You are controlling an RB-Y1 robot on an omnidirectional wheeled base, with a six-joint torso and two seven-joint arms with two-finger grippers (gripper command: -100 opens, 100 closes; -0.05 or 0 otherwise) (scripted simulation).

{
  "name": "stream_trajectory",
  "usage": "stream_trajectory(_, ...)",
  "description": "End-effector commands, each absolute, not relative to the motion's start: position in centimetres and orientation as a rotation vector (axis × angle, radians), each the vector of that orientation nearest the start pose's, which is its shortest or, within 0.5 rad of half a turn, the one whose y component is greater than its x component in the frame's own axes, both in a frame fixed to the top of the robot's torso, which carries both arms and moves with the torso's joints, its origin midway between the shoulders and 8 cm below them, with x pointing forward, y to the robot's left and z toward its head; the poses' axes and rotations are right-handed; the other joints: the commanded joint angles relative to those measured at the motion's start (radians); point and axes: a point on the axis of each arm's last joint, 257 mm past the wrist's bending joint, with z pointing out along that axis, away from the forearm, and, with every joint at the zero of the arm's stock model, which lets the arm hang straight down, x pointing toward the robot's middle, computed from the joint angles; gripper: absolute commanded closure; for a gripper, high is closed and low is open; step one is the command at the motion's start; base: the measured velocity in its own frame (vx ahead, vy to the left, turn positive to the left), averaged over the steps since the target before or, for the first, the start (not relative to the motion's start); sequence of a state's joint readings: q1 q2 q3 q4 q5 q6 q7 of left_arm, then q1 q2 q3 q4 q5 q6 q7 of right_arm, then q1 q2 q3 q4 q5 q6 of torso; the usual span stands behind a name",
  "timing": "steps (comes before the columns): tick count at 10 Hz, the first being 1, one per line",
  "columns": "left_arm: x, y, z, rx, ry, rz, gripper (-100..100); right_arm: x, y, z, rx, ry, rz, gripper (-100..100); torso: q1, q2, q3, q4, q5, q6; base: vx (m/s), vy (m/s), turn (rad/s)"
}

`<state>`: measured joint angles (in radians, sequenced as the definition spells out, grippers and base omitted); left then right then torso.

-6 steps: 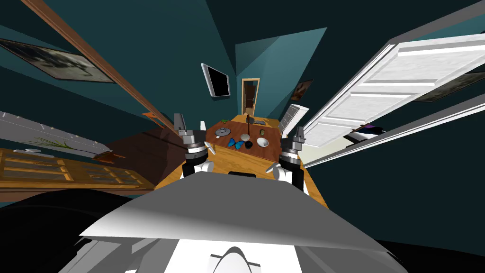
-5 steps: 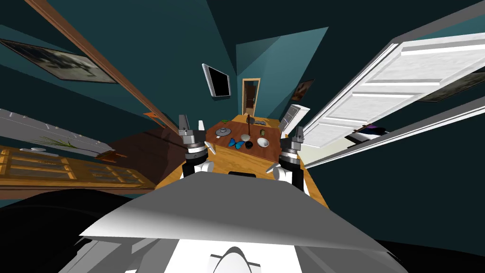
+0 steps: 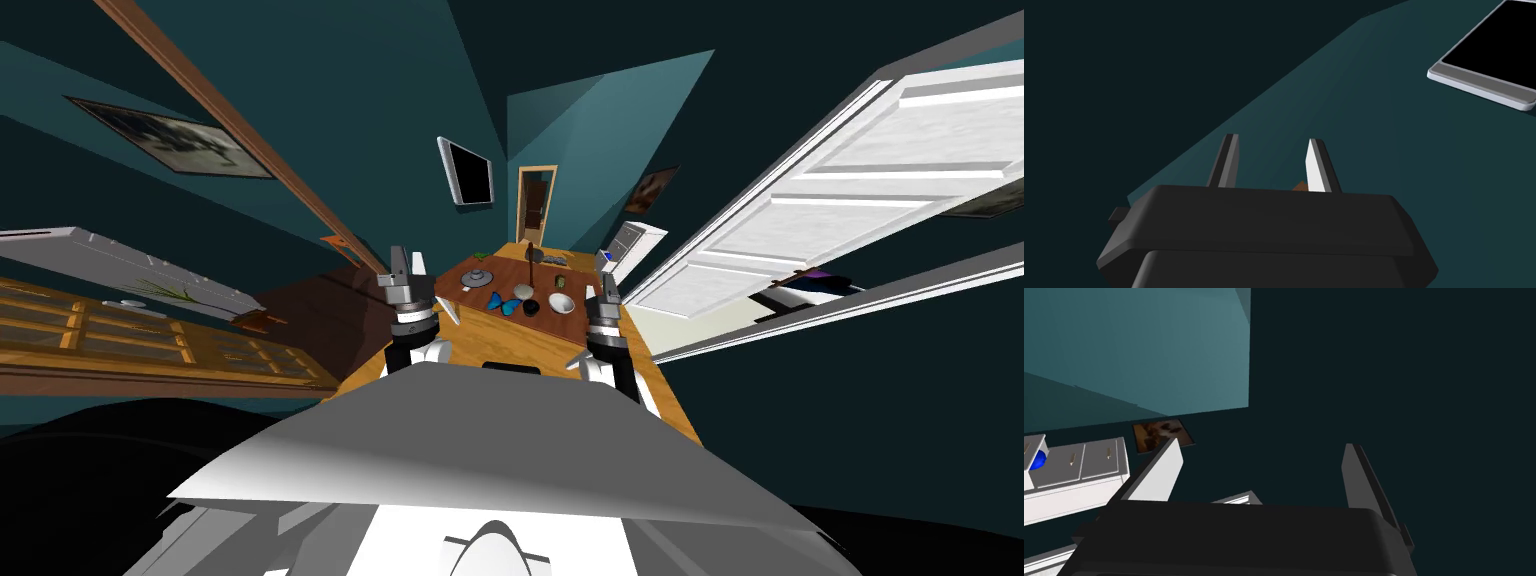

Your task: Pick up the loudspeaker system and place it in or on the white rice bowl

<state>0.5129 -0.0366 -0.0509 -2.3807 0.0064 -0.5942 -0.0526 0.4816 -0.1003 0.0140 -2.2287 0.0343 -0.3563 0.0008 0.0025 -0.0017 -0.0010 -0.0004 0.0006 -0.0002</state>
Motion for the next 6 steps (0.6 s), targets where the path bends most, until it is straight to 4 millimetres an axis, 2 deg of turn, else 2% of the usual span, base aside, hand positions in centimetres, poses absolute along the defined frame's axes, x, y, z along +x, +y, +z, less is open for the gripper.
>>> stream_trajectory(1,30.4,26.4,8.0,-0.53,0.457,-1.335,0,38.1,-26.6,-4.0,0.674,0.923,1.171,-100,0.0,0.0,0.0,0.0,0.0,0.0,0.021,0.05,0.115)
stream_trajectory(4,30.4,26.4,8.0,-0.53,0.457,-1.335,0,38.6,-26.4,-7.9,0.602,1.086,1.017,-100,0.001,0.0,0.0,0.0,0.0,0.0,0.029,0.058,0.122)
stream_trajectory(5,30.4,26.4,8.0,-0.53,0.457,-1.335,0,38.6,-26.3,-7.9,0.595,1.091,1.01,-100,0.001,0.0,0.0,0.0,0.0,0.0,0.026,0.039,0.035)
stream_trajectory(6,30.4,26.4,8.0,-0.53,0.457,-1.335,0,38.6,-26.3,-9.3,0.562,1.149,0.951,-100,0.0,0.0,0.0,0.0,0.0,0.0,0.023,0.034,0.096)
